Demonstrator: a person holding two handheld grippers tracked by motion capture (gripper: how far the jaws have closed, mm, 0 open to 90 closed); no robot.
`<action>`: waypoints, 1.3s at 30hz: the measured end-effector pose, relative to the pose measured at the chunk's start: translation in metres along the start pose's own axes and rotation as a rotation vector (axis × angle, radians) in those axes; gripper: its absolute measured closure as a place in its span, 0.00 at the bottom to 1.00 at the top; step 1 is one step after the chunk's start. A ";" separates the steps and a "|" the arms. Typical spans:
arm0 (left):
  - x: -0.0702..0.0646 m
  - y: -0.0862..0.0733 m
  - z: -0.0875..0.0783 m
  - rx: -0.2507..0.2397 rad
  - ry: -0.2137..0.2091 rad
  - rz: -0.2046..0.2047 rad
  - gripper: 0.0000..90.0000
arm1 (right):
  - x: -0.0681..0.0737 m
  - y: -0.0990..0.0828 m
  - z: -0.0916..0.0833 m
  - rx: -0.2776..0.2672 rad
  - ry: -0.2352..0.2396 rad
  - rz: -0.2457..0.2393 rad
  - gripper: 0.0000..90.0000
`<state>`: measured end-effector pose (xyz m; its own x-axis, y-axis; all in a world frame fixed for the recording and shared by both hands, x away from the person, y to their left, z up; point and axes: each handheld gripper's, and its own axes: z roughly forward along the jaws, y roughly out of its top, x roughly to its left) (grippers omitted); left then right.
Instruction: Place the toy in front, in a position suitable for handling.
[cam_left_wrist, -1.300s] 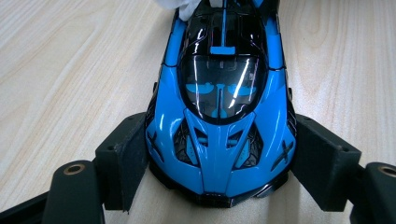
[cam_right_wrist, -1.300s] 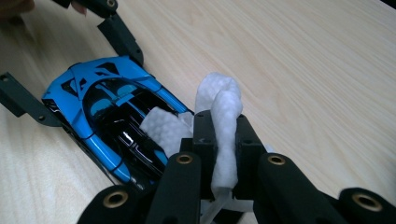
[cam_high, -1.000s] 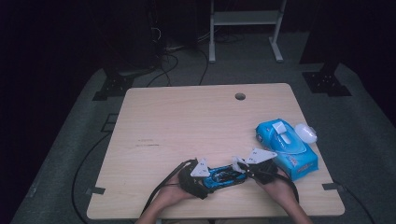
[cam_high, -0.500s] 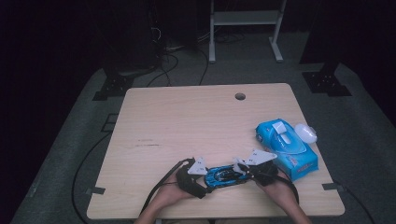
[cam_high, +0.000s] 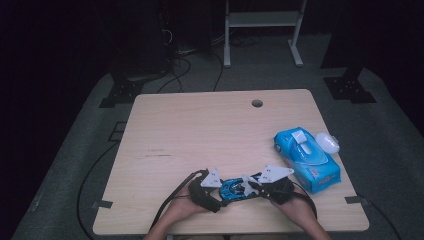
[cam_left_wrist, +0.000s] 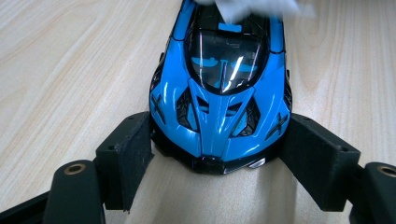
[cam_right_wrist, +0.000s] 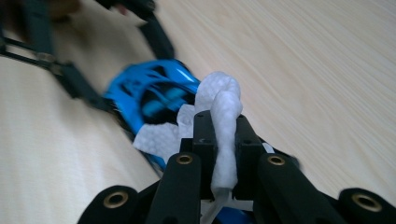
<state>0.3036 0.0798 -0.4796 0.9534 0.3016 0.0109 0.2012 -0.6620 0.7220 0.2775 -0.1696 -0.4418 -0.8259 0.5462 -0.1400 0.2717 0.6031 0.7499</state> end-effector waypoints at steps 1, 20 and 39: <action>0.000 0.000 0.000 -0.001 0.000 -0.001 0.28 | 0.004 0.002 0.002 -0.012 0.024 0.000 0.92; 0.000 -0.001 0.001 -0.009 0.001 0.002 0.28 | 0.026 0.036 0.043 0.068 0.206 -0.076 0.92; 0.000 -0.001 0.000 -0.012 0.000 -0.004 0.29 | 0.029 0.050 0.061 0.115 0.258 -0.107 0.92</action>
<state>0.3030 0.0799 -0.4805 0.9527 0.3038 0.0082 0.2018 -0.6526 0.7304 0.2971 -0.0876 -0.4479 -0.9471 0.3192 -0.0345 0.2184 0.7193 0.6595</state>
